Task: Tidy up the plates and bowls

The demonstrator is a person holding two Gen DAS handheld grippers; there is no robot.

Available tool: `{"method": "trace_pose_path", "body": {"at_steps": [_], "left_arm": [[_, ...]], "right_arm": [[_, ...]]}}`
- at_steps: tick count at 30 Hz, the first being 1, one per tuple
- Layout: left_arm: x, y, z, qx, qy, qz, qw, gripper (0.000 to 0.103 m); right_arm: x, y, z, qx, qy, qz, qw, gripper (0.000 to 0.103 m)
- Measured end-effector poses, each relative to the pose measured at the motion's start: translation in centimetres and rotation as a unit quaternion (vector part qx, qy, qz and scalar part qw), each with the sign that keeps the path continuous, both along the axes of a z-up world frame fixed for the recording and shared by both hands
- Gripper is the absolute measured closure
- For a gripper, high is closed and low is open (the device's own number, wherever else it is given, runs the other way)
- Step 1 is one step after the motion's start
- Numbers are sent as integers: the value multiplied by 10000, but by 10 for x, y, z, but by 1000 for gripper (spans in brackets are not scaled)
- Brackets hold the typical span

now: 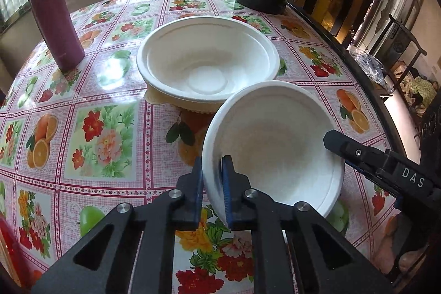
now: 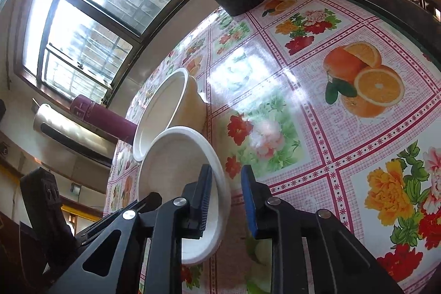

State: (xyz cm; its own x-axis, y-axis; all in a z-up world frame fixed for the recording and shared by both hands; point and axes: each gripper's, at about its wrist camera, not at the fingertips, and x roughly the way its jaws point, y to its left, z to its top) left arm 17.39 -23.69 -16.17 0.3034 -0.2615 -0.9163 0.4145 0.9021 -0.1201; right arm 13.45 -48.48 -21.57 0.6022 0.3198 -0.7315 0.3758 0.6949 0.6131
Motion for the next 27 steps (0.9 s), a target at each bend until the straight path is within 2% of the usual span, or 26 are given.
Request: {"method": "trace_pose_path", "body": {"at_steps": [8,27], "left_arm": [[-6,0,3,95,-180,-22,9998,93],[-16,26,1,143,-55,133,9998,91]], "right_arm": [[4,4,0,-135,9,79,9999,84],[22,29,-9,-299,112,654,9974,84]]}}
